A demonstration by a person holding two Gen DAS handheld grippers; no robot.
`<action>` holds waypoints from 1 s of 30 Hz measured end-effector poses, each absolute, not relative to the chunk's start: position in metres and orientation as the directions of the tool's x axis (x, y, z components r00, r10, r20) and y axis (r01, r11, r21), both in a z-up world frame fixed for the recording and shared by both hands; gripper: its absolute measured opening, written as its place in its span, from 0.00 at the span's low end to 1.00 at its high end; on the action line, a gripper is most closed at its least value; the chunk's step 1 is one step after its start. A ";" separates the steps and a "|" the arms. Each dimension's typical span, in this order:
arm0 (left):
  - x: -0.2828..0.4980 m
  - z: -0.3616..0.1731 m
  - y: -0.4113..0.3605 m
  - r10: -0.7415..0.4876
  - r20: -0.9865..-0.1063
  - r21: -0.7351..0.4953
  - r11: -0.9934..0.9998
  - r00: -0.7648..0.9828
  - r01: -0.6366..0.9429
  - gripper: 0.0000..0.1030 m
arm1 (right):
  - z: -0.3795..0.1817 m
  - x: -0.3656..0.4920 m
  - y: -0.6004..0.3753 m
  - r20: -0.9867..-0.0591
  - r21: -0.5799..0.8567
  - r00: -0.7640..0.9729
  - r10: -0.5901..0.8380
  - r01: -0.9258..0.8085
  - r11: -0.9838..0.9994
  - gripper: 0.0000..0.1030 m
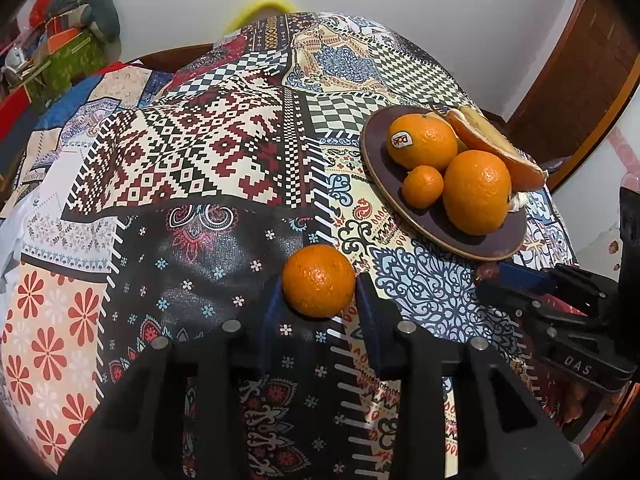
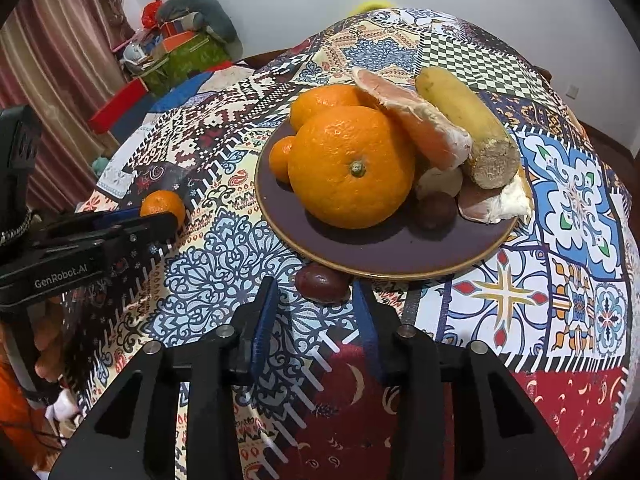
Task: Organize fruits
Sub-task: 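Grasp the last small mandarin with the left gripper and set it on the plate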
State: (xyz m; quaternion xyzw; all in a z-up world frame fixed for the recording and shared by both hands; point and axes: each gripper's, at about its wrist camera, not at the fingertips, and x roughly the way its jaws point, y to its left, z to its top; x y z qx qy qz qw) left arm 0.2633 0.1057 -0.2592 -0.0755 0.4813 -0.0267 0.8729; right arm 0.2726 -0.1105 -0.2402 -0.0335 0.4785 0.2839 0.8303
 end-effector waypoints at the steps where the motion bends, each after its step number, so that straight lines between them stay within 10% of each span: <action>1: 0.263 -0.259 0.105 -0.116 -0.836 -0.154 0.988 0.536 -0.025 0.35 | -0.240 0.273 -0.111 -0.813 0.219 0.382 0.439 -0.498 0.839 0.26; 30: 0.259 -0.213 0.040 -0.195 -0.784 -0.169 0.981 0.589 0.100 0.35 | -0.187 0.267 -0.150 -0.720 0.215 0.503 0.479 -0.494 0.843 0.23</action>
